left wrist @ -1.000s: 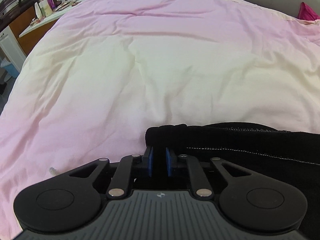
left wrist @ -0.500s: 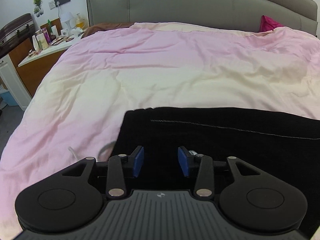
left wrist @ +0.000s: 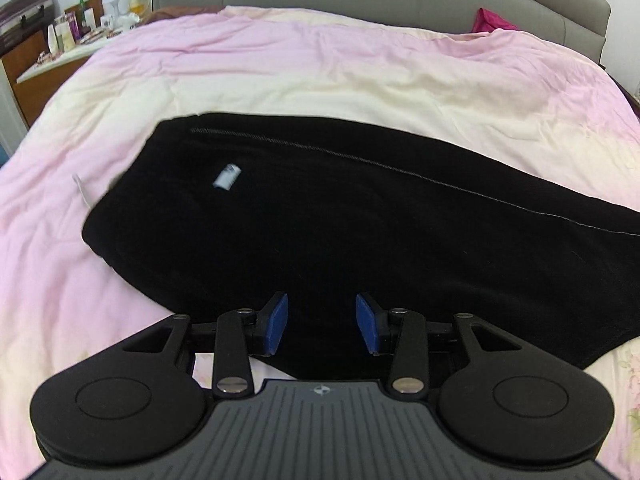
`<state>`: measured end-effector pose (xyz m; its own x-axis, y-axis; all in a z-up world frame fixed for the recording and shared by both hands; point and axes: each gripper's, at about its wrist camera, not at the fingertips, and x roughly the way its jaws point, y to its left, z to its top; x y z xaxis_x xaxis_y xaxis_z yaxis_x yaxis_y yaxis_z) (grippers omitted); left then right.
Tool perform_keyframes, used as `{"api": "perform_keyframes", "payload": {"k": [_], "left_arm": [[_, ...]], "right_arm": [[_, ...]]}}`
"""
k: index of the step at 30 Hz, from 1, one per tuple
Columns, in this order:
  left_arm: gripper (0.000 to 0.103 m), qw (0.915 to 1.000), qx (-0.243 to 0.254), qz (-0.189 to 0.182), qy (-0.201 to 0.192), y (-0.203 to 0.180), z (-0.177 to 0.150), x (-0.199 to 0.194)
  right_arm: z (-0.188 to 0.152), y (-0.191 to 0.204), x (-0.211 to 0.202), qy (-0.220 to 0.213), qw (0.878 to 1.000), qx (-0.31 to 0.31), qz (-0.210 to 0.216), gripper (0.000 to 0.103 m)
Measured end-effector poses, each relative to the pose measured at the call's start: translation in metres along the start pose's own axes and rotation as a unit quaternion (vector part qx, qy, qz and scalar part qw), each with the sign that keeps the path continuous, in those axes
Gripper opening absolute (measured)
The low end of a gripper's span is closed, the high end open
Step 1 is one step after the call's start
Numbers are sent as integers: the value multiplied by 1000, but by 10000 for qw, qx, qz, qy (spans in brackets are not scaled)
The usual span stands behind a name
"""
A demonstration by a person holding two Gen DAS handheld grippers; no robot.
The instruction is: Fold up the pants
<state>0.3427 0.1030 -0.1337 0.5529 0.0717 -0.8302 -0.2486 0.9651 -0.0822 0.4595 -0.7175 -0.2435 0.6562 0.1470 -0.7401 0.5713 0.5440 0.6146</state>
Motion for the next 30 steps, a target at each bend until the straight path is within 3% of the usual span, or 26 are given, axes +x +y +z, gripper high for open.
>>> {"api": "perform_keyframes", "payload": {"k": [3, 5, 7, 9, 13, 15, 17, 18, 19, 22, 26, 28, 30], "left_arm": [[47, 9999, -54, -74, 73, -10, -6, 0], [47, 9999, 30, -100, 93, -17, -9, 1], [47, 9997, 144, -158, 111, -26, -13, 0], [47, 9994, 194, -219, 159, -33, -18, -1], [47, 9986, 384, -313, 207, -42, -30, -4], [47, 9979, 463, -374, 237, -45, -36, -6], [47, 9971, 517, -484, 268, -47, -42, -10], [50, 9964, 585, -553, 264, -52, -45, -10], [54, 9956, 683, -594, 250, -55, -51, -12], [56, 9922, 1033, -657, 251, -67, -69, -14], [64, 9874, 1351, -741, 348, -81, -89, -3], [68, 9865, 1503, -587, 295, -90, -97, 7], [67, 9864, 1609, -187, 260, -99, -105, 18]], "right_arm": [[4, 15, -23, -169, 9989, -421, 137, 9], [11, 28, -51, -464, 9962, -697, 230, 7], [15, 34, -63, -523, 9941, -949, -74, 7], [14, 24, -58, -489, 9921, -1091, -383, 7], [4, -9, -35, -327, 9940, -909, -510, 7], [0, -7, -27, -349, 9910, -1149, -590, 10], [1, -6, -28, -314, 9898, -1219, -668, 20], [2, -4, -31, -294, 9882, -1302, -754, 35], [1, 0, -36, -313, 9858, -1420, -837, 38], [-14, 10, -58, -314, 9752, -2025, -840, 38], [-60, 28, -75, 12, 9573, -2835, -561, 38], [-87, 37, -76, 228, 9475, -3157, -450, 38], [-112, 44, -76, 381, 9372, -3449, -360, 38]]}}
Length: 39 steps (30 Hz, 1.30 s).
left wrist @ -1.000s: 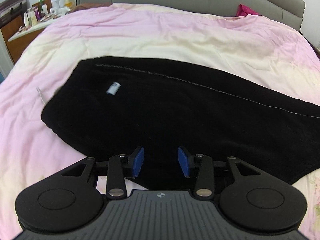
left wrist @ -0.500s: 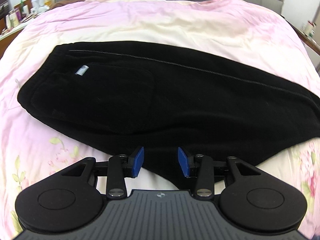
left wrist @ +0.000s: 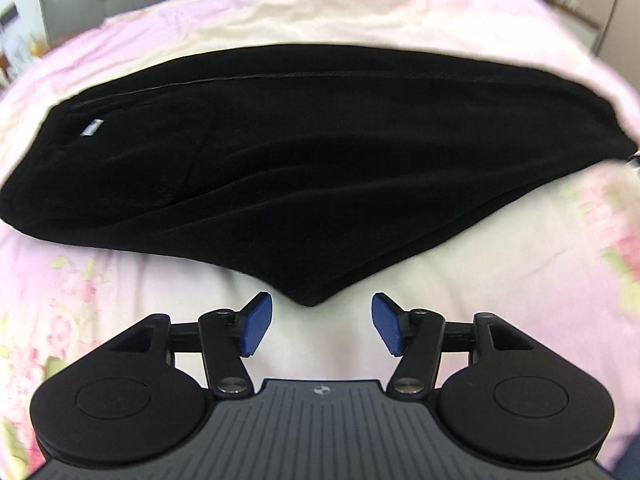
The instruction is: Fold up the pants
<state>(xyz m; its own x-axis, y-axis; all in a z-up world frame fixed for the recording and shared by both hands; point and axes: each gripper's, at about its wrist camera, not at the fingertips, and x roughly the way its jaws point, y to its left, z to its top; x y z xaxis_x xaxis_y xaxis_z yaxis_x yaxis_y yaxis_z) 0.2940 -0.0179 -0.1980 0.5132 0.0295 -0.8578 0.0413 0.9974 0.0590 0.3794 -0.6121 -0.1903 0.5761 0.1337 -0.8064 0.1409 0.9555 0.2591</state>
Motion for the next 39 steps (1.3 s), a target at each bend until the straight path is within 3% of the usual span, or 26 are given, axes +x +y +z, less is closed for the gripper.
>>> {"api": "perform_keyframes", "payload": {"k": [2, 4, 7, 9, 13, 17, 19, 21, 25, 28, 34, 39], "left_arm": [[61, 9998, -141, 158, 24, -1, 1, 13], [26, 9984, -482, 195, -201, 2, 3, 11], [11, 9945, -815, 308, -590, 6, 8, -9], [10, 9946, -741, 433, -587, 2, 9, -20], [9, 9923, -1167, 88, 411, 18, 0, 17], [9, 9905, -1116, -126, 791, 25, 0, 37], [0, 9868, -1126, -369, 1107, 33, 3, 37], [1, 9832, -1227, -583, 1220, 46, 4, 28], [10, 9909, -883, -796, 635, 62, 22, -9], [11, 9963, -635, -566, 78, 70, 53, -25], [15, 9981, -512, -65, -344, 105, 135, 30], [14, 9969, -630, 184, -428, 119, 175, 74]], "right_arm": [[-13, 21, 1, 88, 9993, -354, 72, 37], [-25, 39, 2, 138, 9979, -630, 90, 37], [-36, 55, 1, 229, 9960, -858, 107, 38], [-40, 62, -1, 237, 9946, -1008, 75, 39], [-43, 68, -3, 260, 9925, -1191, -23, 39], [-44, 69, -7, 325, 9919, -1225, -73, 39], [-43, 71, -10, 338, 9907, -1314, -117, 39], [-43, 72, -12, 357, 9891, -1420, -170, 40], [-36, 77, -18, 279, 9869, -1582, -137, 50], [-24, 85, -19, 59, 9832, -1815, -169, 51], [17, 90, 9, -206, 9868, -1597, -195, 51], [60, 86, 46, -450, 9893, -1328, -404, 51]]}}
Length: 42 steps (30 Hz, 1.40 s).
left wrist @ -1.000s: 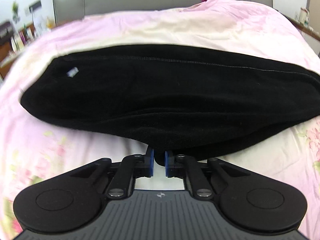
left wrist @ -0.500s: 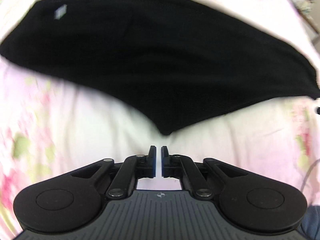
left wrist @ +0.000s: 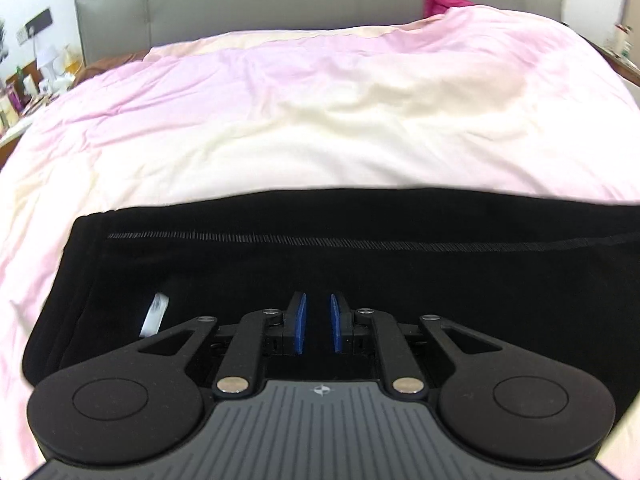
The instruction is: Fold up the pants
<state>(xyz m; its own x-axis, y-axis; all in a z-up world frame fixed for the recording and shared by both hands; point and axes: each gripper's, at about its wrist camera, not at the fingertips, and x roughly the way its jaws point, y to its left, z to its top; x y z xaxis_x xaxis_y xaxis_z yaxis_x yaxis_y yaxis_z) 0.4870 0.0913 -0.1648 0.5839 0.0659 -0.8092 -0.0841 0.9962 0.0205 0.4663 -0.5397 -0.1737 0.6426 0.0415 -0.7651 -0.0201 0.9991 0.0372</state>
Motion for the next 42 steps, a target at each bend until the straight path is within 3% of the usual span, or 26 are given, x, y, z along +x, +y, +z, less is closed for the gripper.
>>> {"api": "perform_keyframes", "payload": {"k": [7, 11, 14, 20, 25, 30, 34, 38, 42], "left_arm": [[12, 9989, -40, 172, 425, 6, 11, 41], [12, 9971, -163, 241, 706, 6, 16, 72], [12, 9963, -248, 287, 777, 5, 17, 71], [13, 9969, 407, 359, 573, -18, 24, 29], [13, 9936, 1040, -318, 300, -76, 34, -15], [14, 9776, 1838, -1018, 139, -171, 37, -37], [15, 9618, 2327, -1437, 136, -244, 34, -45], [15, 9422, 2927, -1617, 198, -304, 25, -42], [15, 9238, 3534, -1448, 286, -348, 17, -24]], "right_arm": [[36, -46, 70, 303, 9934, 1040, -366, 55], [45, -57, 101, 477, 9919, 1104, -407, 62], [49, -63, 115, 581, 9896, 1263, -362, 64], [53, -82, 82, 542, 9884, 1420, -43, 58], [35, -120, 25, 523, 9808, 1857, 270, 58], [-2, -166, -15, 464, 9678, 2453, 313, 60], [-40, -200, -17, 544, 9448, 3180, 569, 60], [-67, -217, 2, 551, 9148, 3872, 1014, 61], [-82, -222, 27, 485, 8909, 4280, 1441, 61]]}}
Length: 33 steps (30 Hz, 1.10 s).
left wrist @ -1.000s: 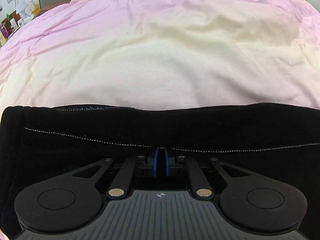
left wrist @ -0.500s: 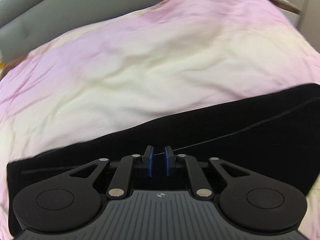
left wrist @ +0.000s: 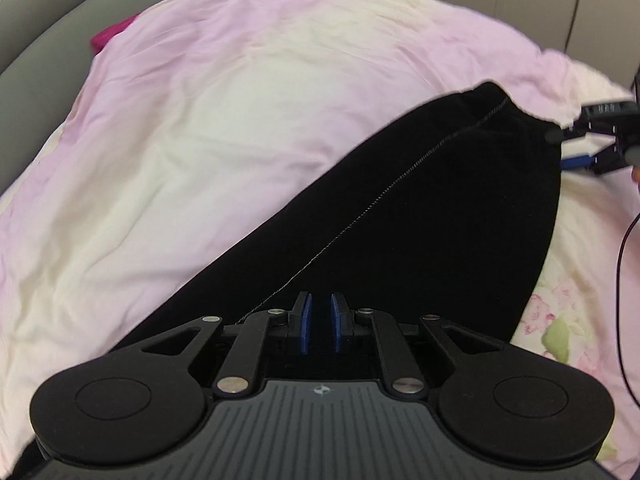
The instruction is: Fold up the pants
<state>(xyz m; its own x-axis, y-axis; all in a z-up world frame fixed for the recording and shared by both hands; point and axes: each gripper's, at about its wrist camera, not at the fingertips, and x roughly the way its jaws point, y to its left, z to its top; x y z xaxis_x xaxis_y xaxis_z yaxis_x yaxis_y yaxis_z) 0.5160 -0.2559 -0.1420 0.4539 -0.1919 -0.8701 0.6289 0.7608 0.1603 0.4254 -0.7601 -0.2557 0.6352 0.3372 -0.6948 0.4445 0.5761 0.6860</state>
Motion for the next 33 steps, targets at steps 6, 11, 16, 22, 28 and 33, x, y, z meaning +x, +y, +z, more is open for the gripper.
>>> {"api": "perform_keyframes", "payload": {"k": [6, 11, 16, 22, 28, 33], "left_arm": [[15, 9975, 288, 517, 395, 2, 23, 52], [15, 9953, 73, 742, 612, 20, 37, 91], [13, 9942, -245, 786, 685, 29, 40, 117], [13, 9964, 102, 546, 637, 21, 32, 80], [13, 9921, 989, -183, 744, -23, 0, 45], [13, 9903, 1050, -186, 894, -42, -12, 63]], "right_arm": [[0, -10, 24, -82, 9989, 151, 426, 49], [0, -15, 29, -202, 9980, 140, 590, 39], [0, -14, 25, -208, 9983, 56, 548, 37], [-1, -8, 25, -234, 9992, 19, 335, 36], [-1, 9, 17, -372, 9988, -214, 243, 32], [-1, 25, 1, -542, 9970, -432, 339, 28]]}}
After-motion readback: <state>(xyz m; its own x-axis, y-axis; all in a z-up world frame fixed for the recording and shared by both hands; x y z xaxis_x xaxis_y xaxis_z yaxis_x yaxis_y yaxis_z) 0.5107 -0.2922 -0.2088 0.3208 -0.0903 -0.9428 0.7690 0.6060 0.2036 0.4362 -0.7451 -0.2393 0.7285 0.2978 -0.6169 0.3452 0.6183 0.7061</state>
